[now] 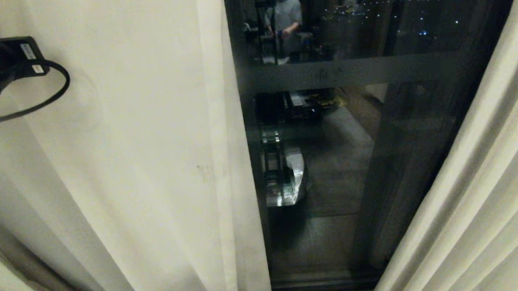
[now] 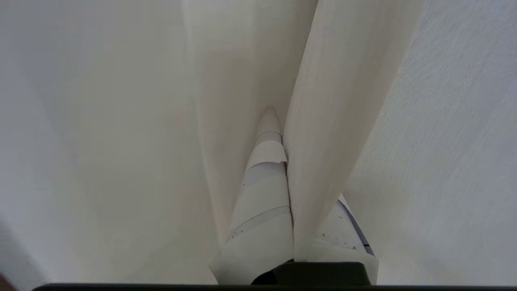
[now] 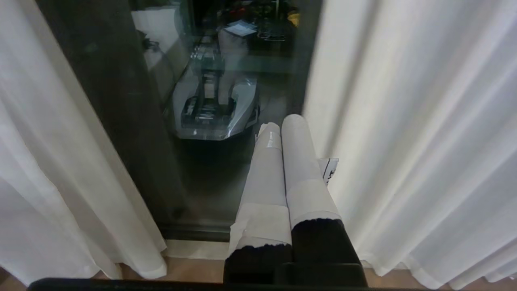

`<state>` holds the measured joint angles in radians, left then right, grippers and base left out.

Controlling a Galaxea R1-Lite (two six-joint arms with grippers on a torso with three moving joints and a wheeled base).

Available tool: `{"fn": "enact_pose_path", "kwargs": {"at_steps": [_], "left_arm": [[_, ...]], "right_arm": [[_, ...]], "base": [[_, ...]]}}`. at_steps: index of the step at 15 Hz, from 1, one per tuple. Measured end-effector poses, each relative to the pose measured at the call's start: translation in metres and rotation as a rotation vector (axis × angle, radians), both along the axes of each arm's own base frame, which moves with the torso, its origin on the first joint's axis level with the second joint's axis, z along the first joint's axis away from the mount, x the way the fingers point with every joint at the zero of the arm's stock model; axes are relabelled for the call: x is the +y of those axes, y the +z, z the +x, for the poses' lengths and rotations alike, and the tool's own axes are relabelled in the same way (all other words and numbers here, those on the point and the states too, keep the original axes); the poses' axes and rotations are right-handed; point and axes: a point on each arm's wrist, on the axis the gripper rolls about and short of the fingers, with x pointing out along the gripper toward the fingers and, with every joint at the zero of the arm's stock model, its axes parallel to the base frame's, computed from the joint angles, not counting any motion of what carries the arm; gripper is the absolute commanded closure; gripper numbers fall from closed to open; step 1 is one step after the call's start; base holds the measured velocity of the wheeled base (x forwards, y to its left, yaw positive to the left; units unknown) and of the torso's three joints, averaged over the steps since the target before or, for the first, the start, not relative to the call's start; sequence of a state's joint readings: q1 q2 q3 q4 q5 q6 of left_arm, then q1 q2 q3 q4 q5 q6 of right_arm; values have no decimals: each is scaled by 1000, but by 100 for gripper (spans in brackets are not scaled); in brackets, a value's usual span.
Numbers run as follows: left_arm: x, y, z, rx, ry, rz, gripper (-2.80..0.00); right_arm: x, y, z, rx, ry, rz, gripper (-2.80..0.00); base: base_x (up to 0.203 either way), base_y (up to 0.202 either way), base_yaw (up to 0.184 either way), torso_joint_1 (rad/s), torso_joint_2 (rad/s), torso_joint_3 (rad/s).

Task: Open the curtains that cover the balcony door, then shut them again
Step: Pull the inner curtains open on both sides

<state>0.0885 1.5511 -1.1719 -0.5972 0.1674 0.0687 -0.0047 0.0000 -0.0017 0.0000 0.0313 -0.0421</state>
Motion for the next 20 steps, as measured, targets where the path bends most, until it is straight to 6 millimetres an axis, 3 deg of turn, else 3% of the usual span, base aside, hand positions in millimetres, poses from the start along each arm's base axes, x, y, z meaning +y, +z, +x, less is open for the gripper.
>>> {"fn": "enact_pose_path", "kwargs": {"at_steps": [4,16,20], "left_arm": [[0,-1,0,2,3,-1,0],[-3,3,-9,8,-37,13,0],[3,6,1,6,-33,16,0]], "right_arm": [[0,0,0,0,0,0,0],[0,0,0,0,0,0,0],[0,0,0,0,0,0,0]], "base": [[0,137,1,2,1,0],[0,0,0,0,0,0],[0,0,0,0,0,0]]}}
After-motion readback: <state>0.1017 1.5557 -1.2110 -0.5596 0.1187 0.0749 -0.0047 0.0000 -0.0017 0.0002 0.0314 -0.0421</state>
